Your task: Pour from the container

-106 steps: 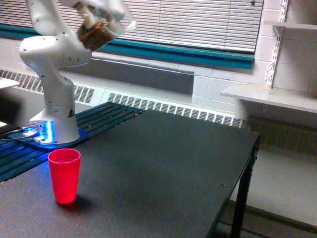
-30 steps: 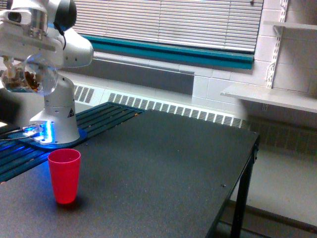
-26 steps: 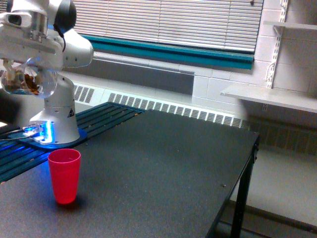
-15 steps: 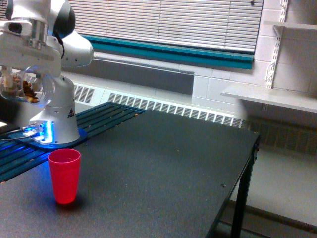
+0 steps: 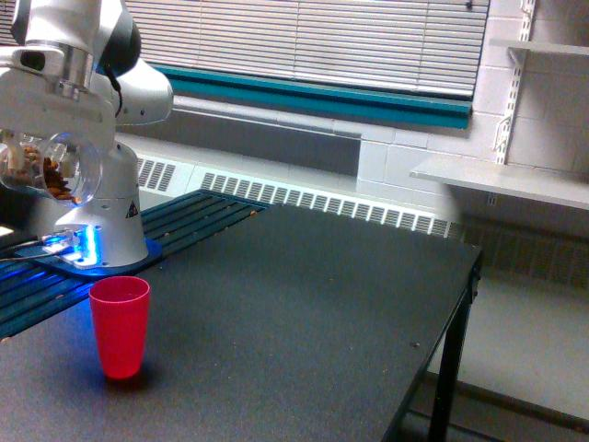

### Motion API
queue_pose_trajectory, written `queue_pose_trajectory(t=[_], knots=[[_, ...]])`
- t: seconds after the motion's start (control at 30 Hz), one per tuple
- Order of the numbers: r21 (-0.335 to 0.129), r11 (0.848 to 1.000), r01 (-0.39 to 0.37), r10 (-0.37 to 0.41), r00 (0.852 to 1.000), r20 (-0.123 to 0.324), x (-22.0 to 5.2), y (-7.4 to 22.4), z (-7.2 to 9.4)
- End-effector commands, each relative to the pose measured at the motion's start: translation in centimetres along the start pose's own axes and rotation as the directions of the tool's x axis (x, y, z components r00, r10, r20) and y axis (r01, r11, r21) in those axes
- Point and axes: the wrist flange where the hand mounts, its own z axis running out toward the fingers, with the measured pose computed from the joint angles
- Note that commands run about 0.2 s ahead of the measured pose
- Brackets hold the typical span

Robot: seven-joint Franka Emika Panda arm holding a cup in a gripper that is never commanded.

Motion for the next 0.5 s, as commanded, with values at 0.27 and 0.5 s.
queue_pose_trajectory(t=[0.27, 0.5], knots=[[-0.033, 0.999, 0.006, -0.006, 1.0, -0.014, 1.13, -1.01, -0.14], [-0.057, 0.998, 0.019, -0.019, 1.0, -0.011, 1.2, -1.32, -0.1]])
